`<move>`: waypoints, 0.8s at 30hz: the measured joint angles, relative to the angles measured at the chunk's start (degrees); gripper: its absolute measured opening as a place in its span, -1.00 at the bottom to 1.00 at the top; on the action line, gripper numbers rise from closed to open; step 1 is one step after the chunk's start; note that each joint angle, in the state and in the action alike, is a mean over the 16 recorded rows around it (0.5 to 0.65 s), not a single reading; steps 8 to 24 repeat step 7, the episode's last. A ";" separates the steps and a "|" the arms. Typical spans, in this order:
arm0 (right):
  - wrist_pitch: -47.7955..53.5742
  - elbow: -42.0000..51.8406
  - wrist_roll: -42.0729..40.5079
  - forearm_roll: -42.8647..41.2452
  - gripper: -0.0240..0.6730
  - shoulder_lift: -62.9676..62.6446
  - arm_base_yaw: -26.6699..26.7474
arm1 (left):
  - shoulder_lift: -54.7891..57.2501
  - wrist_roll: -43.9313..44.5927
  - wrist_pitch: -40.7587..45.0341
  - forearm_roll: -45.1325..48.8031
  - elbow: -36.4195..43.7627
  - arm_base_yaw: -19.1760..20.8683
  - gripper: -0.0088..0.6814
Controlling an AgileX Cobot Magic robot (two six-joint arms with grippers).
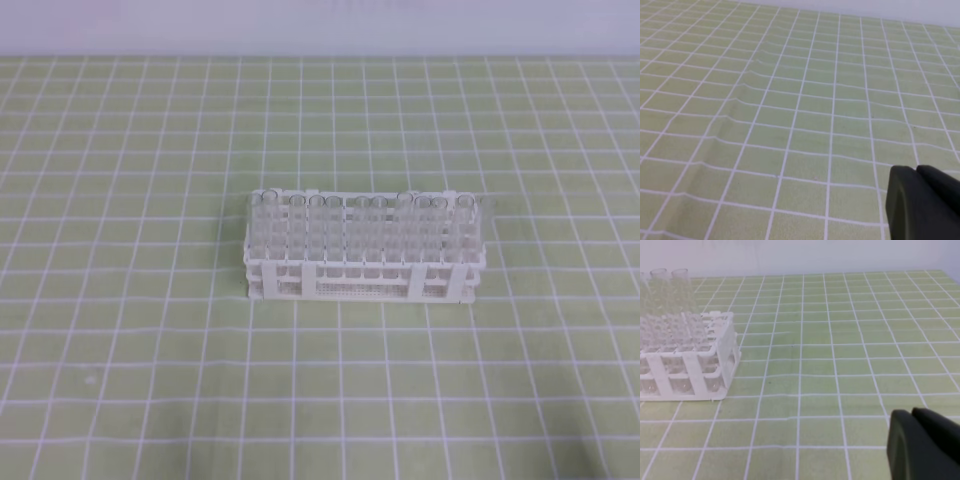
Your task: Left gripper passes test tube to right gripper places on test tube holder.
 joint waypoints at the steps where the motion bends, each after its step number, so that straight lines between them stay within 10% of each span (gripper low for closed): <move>1: 0.00 0.00 0.00 0.00 -0.98 0.00 0.00 | 0.03 0.01 0.01 0.00 -0.01 0.00 -0.98; 24: 0.00 0.00 0.00 0.00 -0.98 0.00 0.00 | -0.05 0.08 -0.07 0.00 0.02 0.00 -0.98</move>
